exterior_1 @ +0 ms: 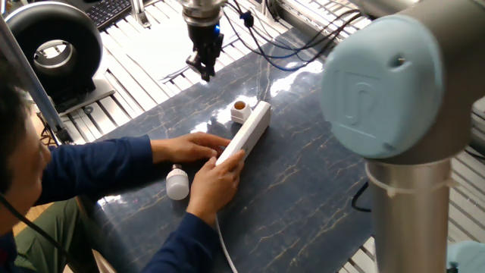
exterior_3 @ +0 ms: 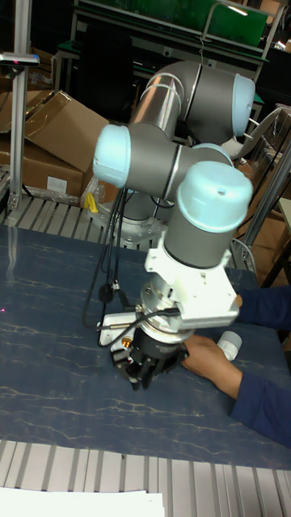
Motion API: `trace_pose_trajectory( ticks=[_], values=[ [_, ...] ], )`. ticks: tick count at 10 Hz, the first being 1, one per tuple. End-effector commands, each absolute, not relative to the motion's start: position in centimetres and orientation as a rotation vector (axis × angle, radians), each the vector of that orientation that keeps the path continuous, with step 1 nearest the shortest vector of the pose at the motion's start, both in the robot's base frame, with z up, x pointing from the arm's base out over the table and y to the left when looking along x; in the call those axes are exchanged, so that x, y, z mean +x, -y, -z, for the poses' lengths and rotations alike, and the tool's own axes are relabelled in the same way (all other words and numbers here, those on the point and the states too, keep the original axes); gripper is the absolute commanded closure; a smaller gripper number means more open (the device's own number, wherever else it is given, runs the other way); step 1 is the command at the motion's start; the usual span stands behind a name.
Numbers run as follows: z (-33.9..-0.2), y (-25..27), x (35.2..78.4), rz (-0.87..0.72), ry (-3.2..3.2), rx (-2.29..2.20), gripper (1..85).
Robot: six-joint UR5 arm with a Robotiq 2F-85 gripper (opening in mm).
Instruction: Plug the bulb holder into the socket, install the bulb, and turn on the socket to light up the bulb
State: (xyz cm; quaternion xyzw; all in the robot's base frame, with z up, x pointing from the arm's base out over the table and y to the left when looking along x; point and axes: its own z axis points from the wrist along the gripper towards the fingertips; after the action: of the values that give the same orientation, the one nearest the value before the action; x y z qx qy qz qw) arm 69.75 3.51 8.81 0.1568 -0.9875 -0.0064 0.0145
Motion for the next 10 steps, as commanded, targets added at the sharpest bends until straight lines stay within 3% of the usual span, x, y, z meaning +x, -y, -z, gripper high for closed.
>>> trace_pose_trajectory(
  ticks=[1, 6, 8, 10],
  values=[
    [-9.0, -5.0, 72.4, 0.055, 3.142, 0.393, 84.3],
    [-10.0, -6.5, 74.0, 0.014, 3.148, 0.453, 84.3],
    [-10.5, -3.6, 72.0, -0.051, 3.118, 0.403, 84.3],
    [-11.3, -2.8, 66.8, 0.021, 3.126, 0.397, 84.3]
  ],
)
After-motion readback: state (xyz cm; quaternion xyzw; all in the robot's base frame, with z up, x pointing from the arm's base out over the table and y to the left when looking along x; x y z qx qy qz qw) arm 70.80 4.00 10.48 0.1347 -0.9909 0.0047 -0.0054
